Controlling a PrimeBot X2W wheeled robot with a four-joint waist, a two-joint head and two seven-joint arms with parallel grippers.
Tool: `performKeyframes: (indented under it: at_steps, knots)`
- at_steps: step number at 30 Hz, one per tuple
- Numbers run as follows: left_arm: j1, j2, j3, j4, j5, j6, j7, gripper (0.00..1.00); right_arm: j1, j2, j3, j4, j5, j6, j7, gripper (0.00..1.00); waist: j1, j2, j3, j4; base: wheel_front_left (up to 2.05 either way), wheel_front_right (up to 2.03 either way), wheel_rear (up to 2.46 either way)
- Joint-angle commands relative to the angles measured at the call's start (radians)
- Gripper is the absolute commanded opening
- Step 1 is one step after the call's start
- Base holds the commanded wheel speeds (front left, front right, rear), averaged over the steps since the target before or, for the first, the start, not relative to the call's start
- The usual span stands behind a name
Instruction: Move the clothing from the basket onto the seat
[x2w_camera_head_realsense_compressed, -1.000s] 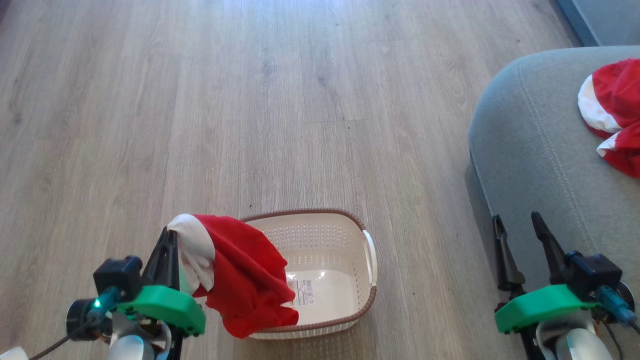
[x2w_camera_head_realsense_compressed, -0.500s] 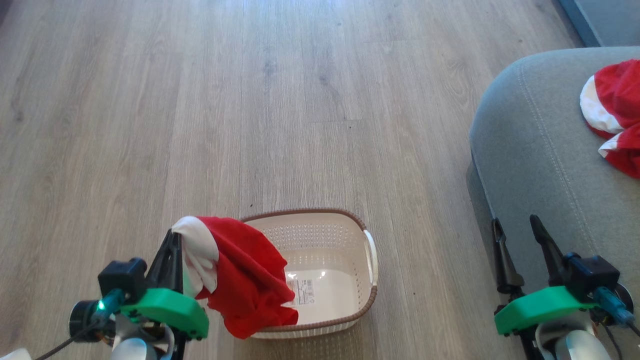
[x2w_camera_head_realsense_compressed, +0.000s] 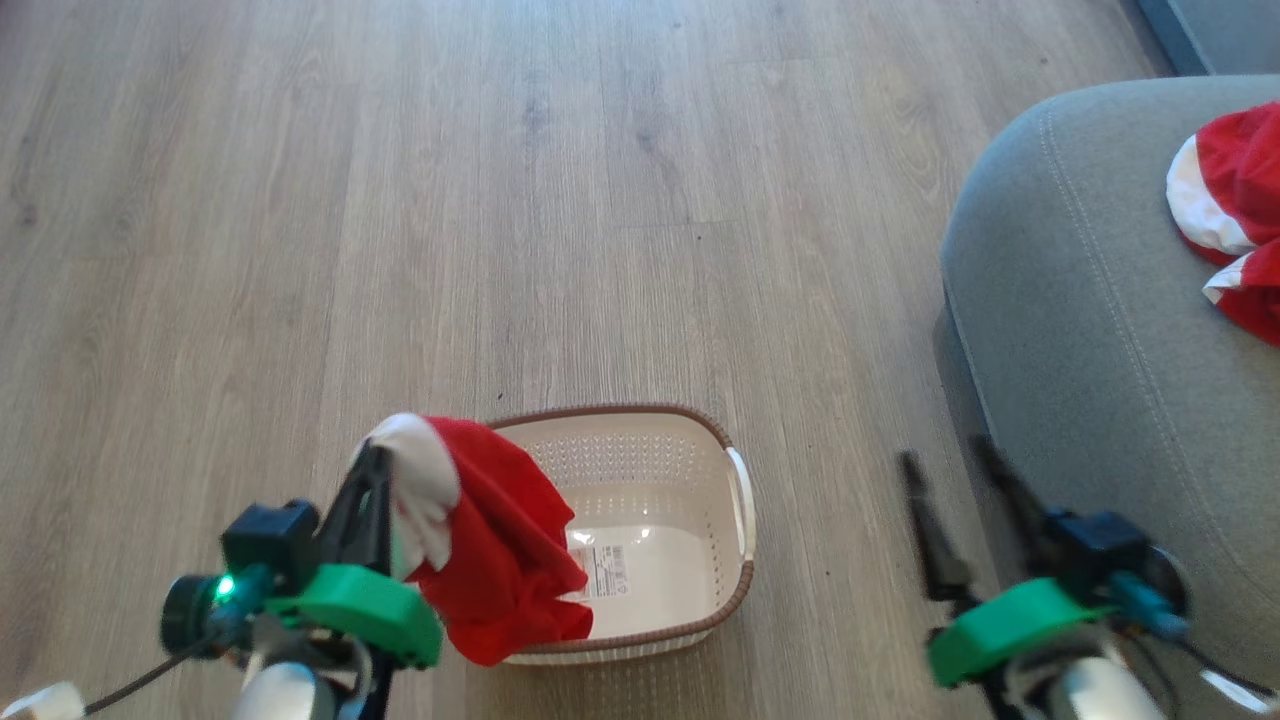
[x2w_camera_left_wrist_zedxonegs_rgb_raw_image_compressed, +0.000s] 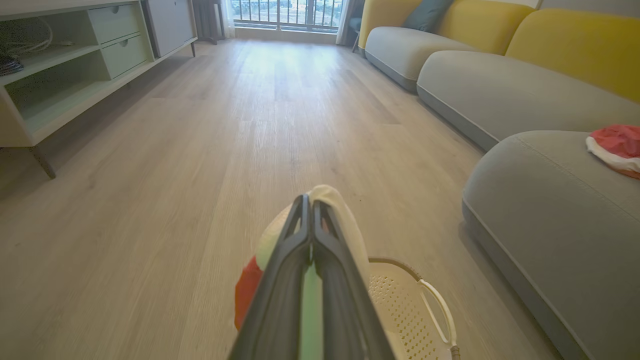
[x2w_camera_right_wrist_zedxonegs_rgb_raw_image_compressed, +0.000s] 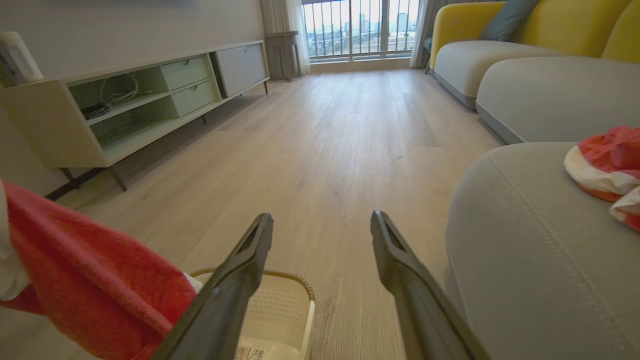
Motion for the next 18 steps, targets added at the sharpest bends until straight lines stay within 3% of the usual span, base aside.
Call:
performKeyframes:
  at_steps: [1,5,18]
  knots:
    - [-0.073,0.005,0.01,-0.056,0.009,-0.01,0.003,0.0,-0.073,-0.026,0.083,-0.021,0.014,0.007,-0.007,1.0,0.0,0.0,0.0,0.002,0.0,0.0,0.0]
    - [-0.108,-0.01,-0.043,-0.093,0.021,-0.026,0.023,0.0,-0.143,-0.045,0.247,0.017,0.048,0.007,-0.007,1.0,0.0,0.0,-0.002,0.01,0.0,0.0,0.0]
    - [-0.216,-0.051,-0.22,-0.134,0.034,-0.063,0.072,0.0,-0.33,-0.057,0.554,0.108,0.169,0.007,-0.007,1.0,0.0,0.0,-0.008,0.053,0.0,0.0,0.0]
